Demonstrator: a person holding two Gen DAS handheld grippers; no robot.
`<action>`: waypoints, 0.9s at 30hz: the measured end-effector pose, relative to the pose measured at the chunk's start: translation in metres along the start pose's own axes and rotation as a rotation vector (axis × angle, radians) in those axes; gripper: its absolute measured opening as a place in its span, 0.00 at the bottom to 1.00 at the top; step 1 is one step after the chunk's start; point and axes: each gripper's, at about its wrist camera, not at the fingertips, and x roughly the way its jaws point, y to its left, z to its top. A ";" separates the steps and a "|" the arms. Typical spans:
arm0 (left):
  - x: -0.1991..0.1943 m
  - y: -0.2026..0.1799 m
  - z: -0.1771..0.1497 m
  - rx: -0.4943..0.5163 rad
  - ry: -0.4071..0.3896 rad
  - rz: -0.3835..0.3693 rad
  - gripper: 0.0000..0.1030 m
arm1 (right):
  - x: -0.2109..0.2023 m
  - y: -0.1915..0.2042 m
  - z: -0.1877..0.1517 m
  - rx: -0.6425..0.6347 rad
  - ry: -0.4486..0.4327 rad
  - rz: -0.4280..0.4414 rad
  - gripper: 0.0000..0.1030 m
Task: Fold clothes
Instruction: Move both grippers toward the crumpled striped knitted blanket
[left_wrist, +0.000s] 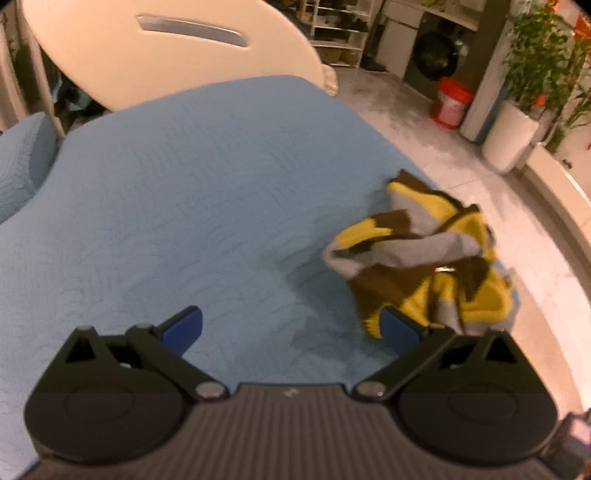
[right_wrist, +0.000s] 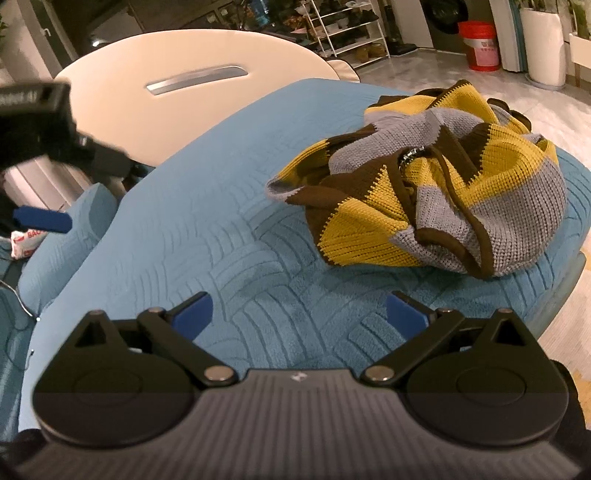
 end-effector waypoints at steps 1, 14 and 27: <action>0.003 -0.005 0.003 0.022 0.045 -0.015 1.00 | 0.000 -0.001 0.000 0.002 0.000 0.001 1.00; -0.020 -0.055 -0.011 0.204 -0.054 -0.153 1.00 | 0.003 -0.004 0.003 0.016 0.007 0.009 1.00; -0.027 -0.070 -0.016 0.248 -0.106 -0.235 1.00 | 0.003 -0.007 0.005 0.052 0.003 0.028 1.00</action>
